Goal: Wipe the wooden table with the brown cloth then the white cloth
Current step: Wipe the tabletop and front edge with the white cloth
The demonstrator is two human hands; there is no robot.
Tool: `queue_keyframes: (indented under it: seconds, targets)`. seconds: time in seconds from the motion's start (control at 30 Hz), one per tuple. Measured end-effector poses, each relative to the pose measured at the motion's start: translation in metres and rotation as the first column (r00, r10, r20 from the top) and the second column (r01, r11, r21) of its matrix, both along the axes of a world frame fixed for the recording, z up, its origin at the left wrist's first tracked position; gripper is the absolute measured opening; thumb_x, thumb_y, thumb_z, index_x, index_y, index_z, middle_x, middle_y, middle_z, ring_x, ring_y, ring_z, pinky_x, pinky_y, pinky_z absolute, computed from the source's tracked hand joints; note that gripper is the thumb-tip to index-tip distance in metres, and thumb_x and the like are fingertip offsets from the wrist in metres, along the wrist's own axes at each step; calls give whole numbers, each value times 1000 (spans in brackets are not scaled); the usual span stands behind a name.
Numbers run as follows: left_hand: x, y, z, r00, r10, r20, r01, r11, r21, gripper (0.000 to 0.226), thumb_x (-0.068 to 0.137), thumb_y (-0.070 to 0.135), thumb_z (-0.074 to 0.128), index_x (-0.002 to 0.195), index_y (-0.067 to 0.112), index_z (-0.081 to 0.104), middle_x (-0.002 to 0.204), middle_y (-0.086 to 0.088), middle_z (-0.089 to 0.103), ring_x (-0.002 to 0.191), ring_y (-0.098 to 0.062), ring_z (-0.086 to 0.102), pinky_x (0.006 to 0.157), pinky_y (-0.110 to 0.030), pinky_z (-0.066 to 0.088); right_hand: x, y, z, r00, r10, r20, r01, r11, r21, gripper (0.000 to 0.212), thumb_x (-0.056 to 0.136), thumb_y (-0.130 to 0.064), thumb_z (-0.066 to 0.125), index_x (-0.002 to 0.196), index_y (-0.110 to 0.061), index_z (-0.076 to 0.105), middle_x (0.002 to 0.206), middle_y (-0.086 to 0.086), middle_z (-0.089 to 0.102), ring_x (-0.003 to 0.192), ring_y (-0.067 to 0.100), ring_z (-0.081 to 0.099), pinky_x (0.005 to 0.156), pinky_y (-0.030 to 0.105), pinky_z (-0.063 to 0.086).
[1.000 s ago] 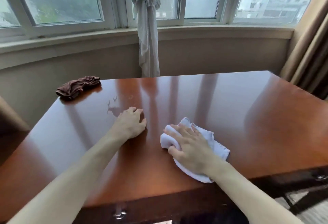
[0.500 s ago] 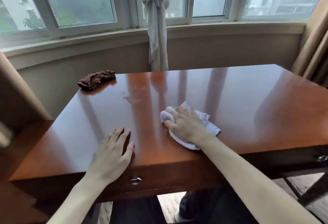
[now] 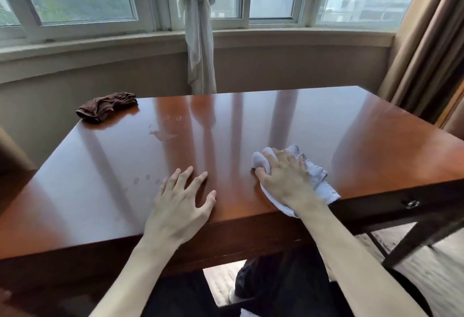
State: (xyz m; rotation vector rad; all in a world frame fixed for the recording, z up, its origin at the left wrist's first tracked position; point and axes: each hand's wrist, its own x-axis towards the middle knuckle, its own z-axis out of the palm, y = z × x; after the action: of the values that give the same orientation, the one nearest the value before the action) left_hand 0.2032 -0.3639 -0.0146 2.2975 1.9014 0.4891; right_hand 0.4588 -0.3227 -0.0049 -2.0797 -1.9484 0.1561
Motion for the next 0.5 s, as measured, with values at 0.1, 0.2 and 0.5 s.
queue_keyframes:
  seconds: [0.1,0.2,0.5]
  targets:
    - [-2,-2,-3,1000,-6,10,6,1000,9,65,94,65,20,153,42,31,164,7,24,152,-15,14,125,-39,8,-57,-41,-6,975,223,-19,-222,974,38,70,85,-57,22,152,-37,33,161,-13,30,153,20,17,125,56,3]
    - [-2,-1,-4,1000,-5,18,5,1000,14,65,93,64,18,153,42,30,165,7,22,153,-15,12,125,-38,7,-65,-19,-3,948,316,-31,-314,948,45,65,88,-58,24,150,-40,35,160,-14,32,152,17,19,125,54,5]
    - [-3,-1,-4,1000,28,-2,-28,1000,-14,79,88,66,11,157,31,27,165,-2,21,153,-21,12,125,-40,9,-90,-48,-9,966,248,-72,-240,966,100,60,90,-60,32,147,-44,40,157,-13,37,151,20,22,125,55,5]
